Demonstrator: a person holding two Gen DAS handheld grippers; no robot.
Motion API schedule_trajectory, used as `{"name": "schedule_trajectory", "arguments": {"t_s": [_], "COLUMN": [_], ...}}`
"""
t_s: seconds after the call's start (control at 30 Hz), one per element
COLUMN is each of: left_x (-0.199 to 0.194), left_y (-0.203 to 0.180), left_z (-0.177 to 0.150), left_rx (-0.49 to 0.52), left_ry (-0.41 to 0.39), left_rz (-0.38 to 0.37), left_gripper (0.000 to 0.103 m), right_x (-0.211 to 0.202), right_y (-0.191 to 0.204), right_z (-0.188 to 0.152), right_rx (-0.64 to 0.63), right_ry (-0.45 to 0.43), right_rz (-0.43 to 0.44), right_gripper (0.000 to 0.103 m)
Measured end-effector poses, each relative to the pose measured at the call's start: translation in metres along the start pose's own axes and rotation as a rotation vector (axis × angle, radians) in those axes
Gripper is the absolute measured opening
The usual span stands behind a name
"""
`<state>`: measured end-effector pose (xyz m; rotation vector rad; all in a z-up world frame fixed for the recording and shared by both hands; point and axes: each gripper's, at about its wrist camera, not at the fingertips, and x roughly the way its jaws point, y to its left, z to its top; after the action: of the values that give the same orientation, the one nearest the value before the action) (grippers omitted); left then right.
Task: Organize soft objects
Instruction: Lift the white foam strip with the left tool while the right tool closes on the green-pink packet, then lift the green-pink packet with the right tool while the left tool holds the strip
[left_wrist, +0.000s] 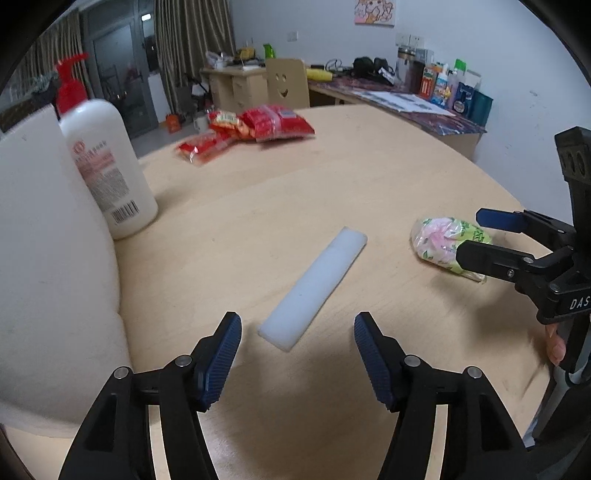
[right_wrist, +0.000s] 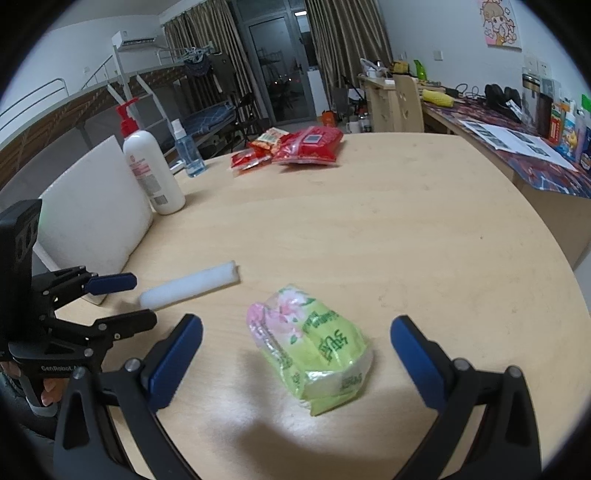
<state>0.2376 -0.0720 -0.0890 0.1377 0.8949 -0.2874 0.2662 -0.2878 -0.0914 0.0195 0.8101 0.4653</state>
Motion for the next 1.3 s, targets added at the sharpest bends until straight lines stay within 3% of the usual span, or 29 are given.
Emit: {"name": "schedule_trajectory", "arguments": {"t_s": [0.17, 0.23, 0.37, 0.47, 0.6, 0.7, 0.87, 1.03, 1.1, 1.17, 1.3], "left_x": [0.016, 0.018, 0.021, 0.021, 0.02, 0.018, 0.017, 0.016, 0.015, 0.015, 0.007], "left_y": [0.003, 0.002, 0.0, 0.001, 0.0, 0.0, 0.0, 0.002, 0.003, 0.002, 0.005], "left_z": [0.003, 0.003, 0.001, 0.002, 0.002, 0.001, -0.001, -0.001, -0.001, -0.002, -0.003], "left_rx": [-0.01, -0.007, 0.007, 0.009, 0.007, 0.008, 0.005, 0.001, -0.003, -0.001, -0.015], "left_ry": [0.046, 0.049, 0.059, 0.056, 0.056, 0.054, 0.038, 0.021, 0.018, 0.014, -0.009], "left_rz": [-0.005, -0.005, -0.003, 0.002, -0.004, -0.002, -0.002, -0.01, -0.032, -0.038, -0.076], "left_gripper": [0.064, 0.056, 0.05, 0.041, 0.03, 0.028, 0.027, 0.027, 0.022, 0.02, 0.016], "right_x": [0.006, 0.008, 0.011, 0.016, 0.017, 0.016, 0.014, 0.013, 0.013, 0.013, 0.009], "right_y": [0.0, 0.001, 0.004, 0.004, 0.005, 0.003, 0.003, 0.01, 0.011, 0.012, 0.016], "right_z": [0.0, 0.001, 0.0, -0.001, -0.001, 0.0, -0.001, -0.004, -0.004, -0.004, -0.005], "right_rx": [-0.018, -0.03, -0.065, -0.079, -0.105, -0.091, -0.08, -0.092, -0.091, -0.082, -0.066], "right_ry": [0.027, 0.036, 0.058, 0.087, 0.102, 0.102, 0.094, 0.087, 0.09, 0.091, 0.071], "right_rz": [-0.015, -0.027, -0.045, -0.065, -0.094, -0.094, -0.089, -0.098, -0.101, -0.088, -0.072], "right_gripper": [0.103, 0.102, 0.093, 0.082, 0.074, 0.069, 0.047, 0.042, 0.042, 0.035, 0.034]}}
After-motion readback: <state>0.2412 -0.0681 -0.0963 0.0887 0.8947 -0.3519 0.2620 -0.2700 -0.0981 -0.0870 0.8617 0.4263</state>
